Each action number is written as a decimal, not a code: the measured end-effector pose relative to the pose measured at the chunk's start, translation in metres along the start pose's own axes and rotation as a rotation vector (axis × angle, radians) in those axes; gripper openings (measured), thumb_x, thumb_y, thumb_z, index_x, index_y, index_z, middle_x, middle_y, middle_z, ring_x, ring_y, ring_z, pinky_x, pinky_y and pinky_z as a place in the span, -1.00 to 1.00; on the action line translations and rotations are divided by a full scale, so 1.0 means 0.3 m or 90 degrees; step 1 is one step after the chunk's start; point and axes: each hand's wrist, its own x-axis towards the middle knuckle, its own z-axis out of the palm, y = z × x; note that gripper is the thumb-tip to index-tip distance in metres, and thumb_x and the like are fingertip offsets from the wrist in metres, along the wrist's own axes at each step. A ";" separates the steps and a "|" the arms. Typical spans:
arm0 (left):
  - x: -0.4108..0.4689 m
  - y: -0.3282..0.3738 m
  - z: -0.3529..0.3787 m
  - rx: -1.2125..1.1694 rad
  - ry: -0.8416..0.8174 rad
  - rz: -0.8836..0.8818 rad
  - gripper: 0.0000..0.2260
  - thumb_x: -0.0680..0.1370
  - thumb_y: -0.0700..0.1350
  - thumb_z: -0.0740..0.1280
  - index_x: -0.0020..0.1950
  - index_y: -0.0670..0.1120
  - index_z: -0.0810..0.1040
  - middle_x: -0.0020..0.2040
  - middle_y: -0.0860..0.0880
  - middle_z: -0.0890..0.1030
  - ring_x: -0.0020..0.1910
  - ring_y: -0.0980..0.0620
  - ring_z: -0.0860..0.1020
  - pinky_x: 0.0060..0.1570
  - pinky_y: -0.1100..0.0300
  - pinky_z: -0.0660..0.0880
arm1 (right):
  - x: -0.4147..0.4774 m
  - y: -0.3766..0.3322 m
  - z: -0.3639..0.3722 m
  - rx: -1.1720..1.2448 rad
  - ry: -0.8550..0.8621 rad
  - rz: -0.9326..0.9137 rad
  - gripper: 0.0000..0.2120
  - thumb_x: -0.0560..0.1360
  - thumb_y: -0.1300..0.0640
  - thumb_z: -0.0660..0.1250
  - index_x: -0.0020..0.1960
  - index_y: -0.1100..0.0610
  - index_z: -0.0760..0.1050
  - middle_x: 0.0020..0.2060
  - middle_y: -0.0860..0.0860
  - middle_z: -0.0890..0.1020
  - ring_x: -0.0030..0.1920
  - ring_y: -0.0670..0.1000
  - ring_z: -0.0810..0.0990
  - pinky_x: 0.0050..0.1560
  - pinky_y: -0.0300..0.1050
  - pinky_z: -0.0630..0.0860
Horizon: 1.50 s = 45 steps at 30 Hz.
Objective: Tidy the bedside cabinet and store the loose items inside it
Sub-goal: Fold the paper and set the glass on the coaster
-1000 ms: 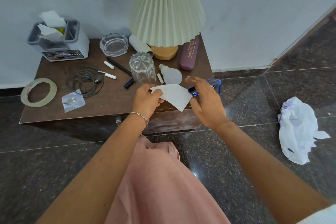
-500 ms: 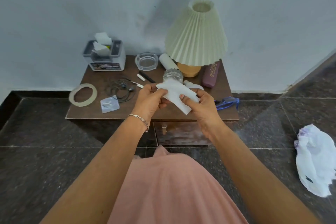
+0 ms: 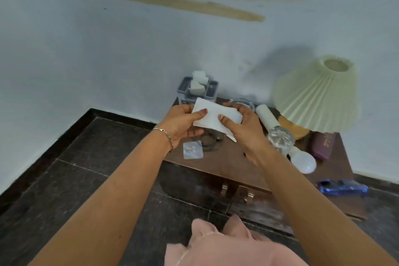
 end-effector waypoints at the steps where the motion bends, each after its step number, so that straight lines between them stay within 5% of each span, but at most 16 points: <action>1: 0.027 0.011 -0.029 0.015 0.009 0.009 -0.77 0.51 -0.16 0.39 0.15 -0.17 0.53 -0.01 -0.09 0.64 -0.08 0.02 0.62 -0.19 0.15 0.64 | 0.036 -0.013 0.024 -0.041 -0.021 -0.019 -0.73 0.47 0.23 0.42 0.16 0.14 0.53 0.01 -0.01 0.59 -0.07 -0.16 0.56 -0.25 -0.40 0.53; 5: 0.149 0.076 -0.121 0.118 0.071 0.094 -0.77 0.50 -0.25 0.39 0.14 -0.18 0.50 0.08 -0.19 0.57 -0.01 -0.12 0.60 -0.25 0.09 0.65 | 0.213 -0.057 0.092 -0.208 -0.103 -0.108 -0.77 0.46 0.29 0.40 0.12 0.18 0.55 -0.04 -0.01 0.62 -0.13 -0.18 0.54 -0.11 -0.37 0.49; 9: 0.271 0.166 -0.154 0.261 0.116 0.204 -0.83 0.47 -0.30 0.41 0.00 -0.11 0.52 0.08 -0.22 0.60 0.03 -0.17 0.62 -0.01 -0.05 0.61 | 0.391 -0.073 0.126 -0.375 -0.104 -0.166 -0.82 0.40 0.28 0.41 0.00 0.18 0.60 -0.04 0.10 0.67 -0.06 0.06 0.60 0.06 -0.02 0.54; 16: 0.459 0.257 -0.139 0.547 0.097 0.292 -0.79 0.46 -0.22 0.42 0.09 -0.14 0.61 0.04 -0.14 0.65 0.01 -0.08 0.60 0.07 0.10 0.55 | 0.586 -0.022 0.174 -0.612 -0.179 -0.171 -0.75 0.39 0.21 0.40 0.07 0.20 0.57 -0.02 0.10 0.63 -0.05 0.10 0.55 -0.14 -0.20 0.32; 22: 0.534 0.260 -0.147 0.598 0.085 0.306 -0.79 0.46 -0.23 0.41 0.08 -0.13 0.62 0.03 -0.13 0.66 0.00 -0.08 0.61 0.09 0.08 0.55 | 0.644 0.032 0.204 -0.658 -0.203 -0.191 -0.68 0.48 0.18 0.34 0.21 0.23 0.49 0.15 0.16 0.58 0.13 0.18 0.52 -0.04 -0.12 0.36; 30: 0.575 0.259 -0.156 0.583 0.115 0.343 -0.79 0.46 -0.22 0.41 0.08 -0.14 0.62 0.04 -0.13 0.65 -0.05 -0.03 0.57 0.04 0.15 0.54 | 0.672 0.061 0.218 -0.645 -0.137 -0.234 -0.83 0.51 0.19 0.30 0.07 0.23 0.47 0.01 0.19 0.60 -0.04 0.17 0.50 -0.17 -0.16 0.22; 36: 0.598 0.256 -0.149 0.648 0.106 0.330 -0.74 0.45 -0.23 0.41 0.13 -0.12 0.60 0.09 -0.08 0.63 0.00 -0.01 0.56 -0.01 0.25 0.46 | 0.682 0.093 0.227 -0.661 -0.163 -0.227 -0.73 0.52 0.17 0.30 0.20 0.21 0.47 0.11 0.17 0.59 0.08 0.22 0.53 -0.06 -0.10 0.35; 41: 0.605 0.242 -0.134 0.702 0.109 0.336 -0.71 0.46 -0.30 0.33 0.15 -0.12 0.59 0.11 -0.09 0.63 0.09 -0.05 0.57 0.00 0.26 0.45 | 0.680 0.109 0.228 -0.706 -0.180 -0.209 -0.79 0.53 0.11 0.30 0.10 0.21 0.50 0.03 0.16 0.60 0.06 0.23 0.53 -0.10 -0.10 0.33; 45: 0.604 0.230 -0.128 0.696 0.138 0.357 -0.75 0.47 -0.28 0.34 0.13 -0.12 0.58 0.10 -0.08 0.62 0.05 -0.01 0.56 -0.02 0.27 0.44 | 0.681 0.107 0.221 -0.744 -0.170 -0.187 -0.76 0.57 0.05 0.22 0.17 0.12 0.48 0.11 0.06 0.58 0.17 0.17 0.50 0.11 -0.02 0.30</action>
